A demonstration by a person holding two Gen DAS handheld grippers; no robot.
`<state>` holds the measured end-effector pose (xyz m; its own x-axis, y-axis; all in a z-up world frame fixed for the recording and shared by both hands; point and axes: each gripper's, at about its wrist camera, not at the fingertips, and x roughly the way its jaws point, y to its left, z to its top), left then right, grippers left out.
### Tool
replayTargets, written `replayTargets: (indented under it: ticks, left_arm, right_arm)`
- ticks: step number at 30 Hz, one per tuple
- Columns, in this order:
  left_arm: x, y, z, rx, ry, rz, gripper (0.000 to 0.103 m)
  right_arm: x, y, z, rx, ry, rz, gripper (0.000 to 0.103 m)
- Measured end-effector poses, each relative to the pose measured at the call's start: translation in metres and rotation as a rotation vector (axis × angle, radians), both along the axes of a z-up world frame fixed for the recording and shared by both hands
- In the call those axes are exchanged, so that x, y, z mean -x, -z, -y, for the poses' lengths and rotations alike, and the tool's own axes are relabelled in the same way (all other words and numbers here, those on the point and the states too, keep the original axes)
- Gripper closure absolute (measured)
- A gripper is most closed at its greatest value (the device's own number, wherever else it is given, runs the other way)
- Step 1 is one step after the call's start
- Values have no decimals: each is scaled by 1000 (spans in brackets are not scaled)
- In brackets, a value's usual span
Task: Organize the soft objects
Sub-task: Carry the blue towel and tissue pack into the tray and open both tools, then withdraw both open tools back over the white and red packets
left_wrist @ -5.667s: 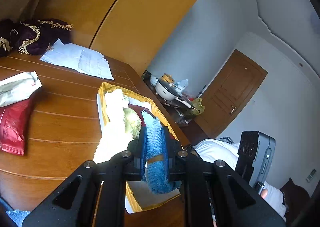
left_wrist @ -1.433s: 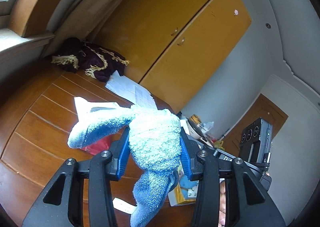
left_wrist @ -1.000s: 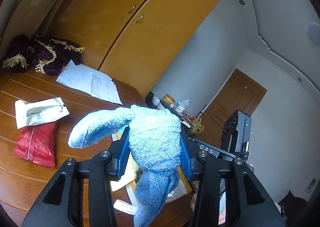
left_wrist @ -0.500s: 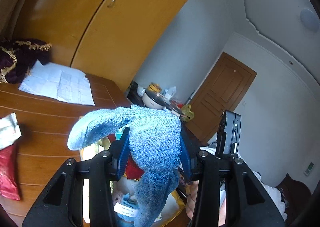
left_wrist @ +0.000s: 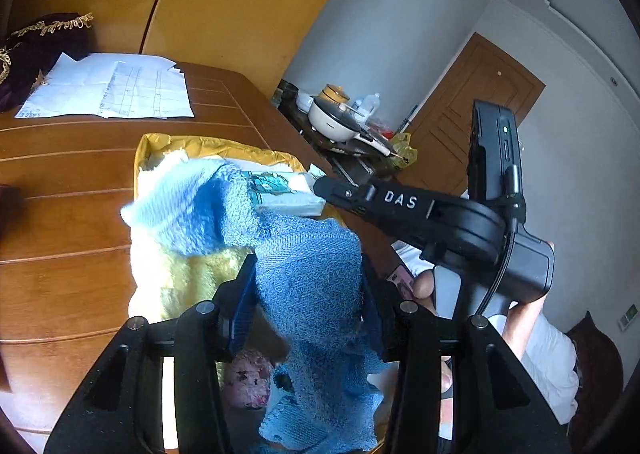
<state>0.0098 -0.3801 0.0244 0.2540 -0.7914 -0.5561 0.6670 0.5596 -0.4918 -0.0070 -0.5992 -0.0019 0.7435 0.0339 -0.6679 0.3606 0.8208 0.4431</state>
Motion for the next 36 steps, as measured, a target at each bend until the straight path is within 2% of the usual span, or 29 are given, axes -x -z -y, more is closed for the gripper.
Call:
replayTargets:
  ticks: [3,5,7,8,10,13,16,19,22,28,32,36]
  left_arm:
    - [7,-2,1,-2,28,18,52]
    - [11,-7,-5,19,29,26,46]
    - [14,-14,-16,56,12,34,29]
    - [16,-17,-22,71,-3,42,26]
    - [22,-23,-37,86,-33,69,26]
    - [32,-31,-66,109,-112,137,26]
    - [39,-36,-99,114,-205,212,25]
    - [36,-39,-130,106,-288,254,24]
    - [29,-37,-163,83,-384,296,24]
    - [-5,-19,-211,80,-543,257,24]
    - [-23,-2,-233,85,-626,233,24]
    - [-34,12,-249,89,-683,157,24]
  right_arm:
    - [3,3,3,-35,5,16,75]
    - [9,-1,3,-46,11,45,53]
    - [17,-9,-2,-15,26,73,38]
    - [22,-15,-7,10,27,93,32]
    - [31,-27,-19,45,3,126,29]
    - [37,-40,-42,46,-61,174,26]
    - [38,-49,-70,13,-159,224,24]
    - [35,-57,-102,-34,-278,270,23]
    - [25,-61,-138,-61,-380,278,21]
    - [-9,-64,-203,-51,-510,208,21]
    - [-34,-67,-228,-73,-527,170,21]
    - [-55,-52,-244,-112,-524,154,21]
